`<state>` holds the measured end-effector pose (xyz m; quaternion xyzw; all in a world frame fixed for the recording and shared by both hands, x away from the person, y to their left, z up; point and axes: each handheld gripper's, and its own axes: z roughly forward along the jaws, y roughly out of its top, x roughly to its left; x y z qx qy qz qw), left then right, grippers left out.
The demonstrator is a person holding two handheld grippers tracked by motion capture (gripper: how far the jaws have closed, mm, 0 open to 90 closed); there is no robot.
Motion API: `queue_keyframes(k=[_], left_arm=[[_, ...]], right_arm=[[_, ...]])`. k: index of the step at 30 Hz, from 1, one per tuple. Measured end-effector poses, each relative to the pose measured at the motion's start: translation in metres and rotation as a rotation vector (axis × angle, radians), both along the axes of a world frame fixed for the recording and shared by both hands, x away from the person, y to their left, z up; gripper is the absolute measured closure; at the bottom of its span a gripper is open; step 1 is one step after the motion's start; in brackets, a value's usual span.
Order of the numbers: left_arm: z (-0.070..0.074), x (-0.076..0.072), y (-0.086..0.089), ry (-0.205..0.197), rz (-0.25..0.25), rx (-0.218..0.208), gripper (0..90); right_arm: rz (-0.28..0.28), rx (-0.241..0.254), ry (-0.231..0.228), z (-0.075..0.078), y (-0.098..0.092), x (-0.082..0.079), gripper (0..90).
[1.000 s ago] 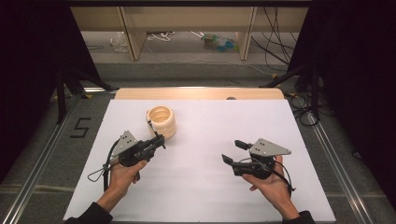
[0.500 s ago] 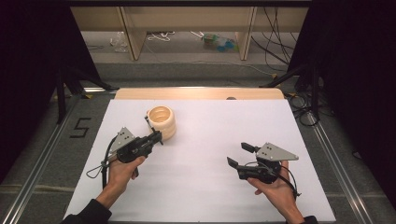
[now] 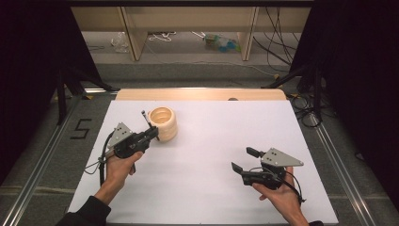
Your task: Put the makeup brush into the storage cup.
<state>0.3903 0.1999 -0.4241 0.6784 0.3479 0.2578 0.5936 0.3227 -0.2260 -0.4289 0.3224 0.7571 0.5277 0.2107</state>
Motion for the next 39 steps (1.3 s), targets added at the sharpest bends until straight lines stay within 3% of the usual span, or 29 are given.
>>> queue_keyframes(k=[1,5,6,7,9,10,17,18,20,21,25,27,31,34,35,37,38,39], left_arm=[[0.002,0.001,0.002,-0.005,0.003,0.000,83.6],[0.003,0.007,0.007,-0.008,0.013,0.007,83.6],[0.003,0.008,0.007,0.001,0.019,0.004,83.6],[0.003,0.010,0.007,-0.001,0.017,0.012,83.6],[0.005,0.013,0.008,0.000,0.022,0.013,83.6],[0.006,0.014,0.009,0.002,0.027,0.008,83.6],[0.016,0.025,0.012,0.016,0.052,0.005,83.6],[0.017,0.027,0.012,0.010,0.050,0.014,83.6],[0.020,0.030,0.012,0.012,0.055,0.019,83.6],[0.021,0.032,0.012,0.012,0.057,0.019,83.6],[0.025,0.037,0.010,0.014,0.064,0.020,83.6],[0.027,0.042,0.008,0.015,0.066,0.025,83.5],[0.030,0.049,0.004,0.016,0.070,0.019,83.6],[0.032,0.055,0.001,0.011,0.070,0.027,83.6],[0.032,0.056,0.000,0.010,0.069,0.029,83.6],[0.033,0.058,-0.001,0.013,0.071,0.030,83.6],[0.032,0.059,-0.002,0.004,0.067,0.034,83.5],[0.032,0.060,-0.002,0.011,0.073,0.046,83.5]], right_arm=[[-0.001,-0.002,-0.020,0.000,-0.001,0.001,24.6],[-0.003,-0.024,-0.002,0.001,-0.005,-0.002,24.4],[-0.002,-0.002,0.007,0.000,-0.004,-0.003,24.4],[-0.004,-0.006,-0.015,-0.001,-0.005,-0.002,24.3],[-0.001,-0.005,0.012,-0.001,-0.006,-0.004,24.2],[0.001,-0.002,-0.014,-0.002,-0.006,-0.002,24.1],[-0.010,0.000,0.005,-0.001,-0.010,-0.008,23.9],[-0.011,0.004,-0.015,-0.001,-0.011,-0.007,23.9],[-0.014,-0.001,0.008,-0.001,-0.013,-0.008,23.5],[-0.020,-0.001,-0.011,-0.002,-0.013,-0.008,23.2],[-0.020,-0.016,0.011,-0.001,-0.014,-0.010,23.1],[-0.014,0.015,0.007,-0.002,-0.012,-0.010,23.0],[-0.009,0.016,0.008,-0.003,-0.012,-0.010,23.0],[-0.015,-0.010,0.018,-0.002,-0.014,-0.011,23.0],[-0.006,0.022,0.005,-0.004,-0.012,-0.010,23.0],[-0.009,0.018,0.010,-0.004,-0.012,-0.010,23.1],[-0.009,0.011,-0.018,-0.004,-0.012,-0.008,23.0],[-0.006,0.020,0.003,-0.004,-0.011,-0.010,23.0]])
